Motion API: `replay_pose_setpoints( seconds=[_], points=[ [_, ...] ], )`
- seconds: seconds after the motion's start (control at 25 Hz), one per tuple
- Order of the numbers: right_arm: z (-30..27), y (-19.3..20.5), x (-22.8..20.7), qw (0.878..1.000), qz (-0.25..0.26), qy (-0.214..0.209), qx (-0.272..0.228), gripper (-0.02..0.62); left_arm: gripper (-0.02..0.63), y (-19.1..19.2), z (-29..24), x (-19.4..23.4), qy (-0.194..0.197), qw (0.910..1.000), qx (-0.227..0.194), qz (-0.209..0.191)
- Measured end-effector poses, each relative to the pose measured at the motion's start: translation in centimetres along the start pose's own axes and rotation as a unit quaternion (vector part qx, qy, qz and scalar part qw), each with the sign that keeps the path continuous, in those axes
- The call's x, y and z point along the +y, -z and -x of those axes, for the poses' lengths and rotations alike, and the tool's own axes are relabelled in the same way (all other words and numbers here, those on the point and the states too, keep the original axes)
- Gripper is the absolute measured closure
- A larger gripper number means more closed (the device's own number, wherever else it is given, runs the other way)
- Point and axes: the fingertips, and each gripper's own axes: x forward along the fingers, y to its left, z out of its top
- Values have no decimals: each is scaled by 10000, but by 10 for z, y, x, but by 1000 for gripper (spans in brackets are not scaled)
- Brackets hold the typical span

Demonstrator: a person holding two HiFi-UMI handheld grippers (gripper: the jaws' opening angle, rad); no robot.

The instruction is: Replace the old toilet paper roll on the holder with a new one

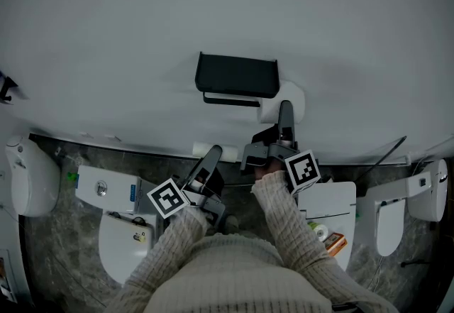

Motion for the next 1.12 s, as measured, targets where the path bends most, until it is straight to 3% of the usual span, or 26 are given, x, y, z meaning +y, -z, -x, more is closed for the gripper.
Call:
replay_pose_setpoints(
  seconds=[0.44, 0.72, 1.12],
  points=[
    [-2, -13, -2, 9993, -368, 97, -30, 229, 431, 6, -16, -9, -39, 9999, -43, -100],
    [-7, 26, 9, 9981, -230, -78, 569, 229, 431, -6, -14, -6, -103, 9995, -291, -108],
    [-9, 30, 4, 9958, -430, -103, 804, 229, 431, -2, -13, -8, -212, 9979, -545, -262]
  ],
)
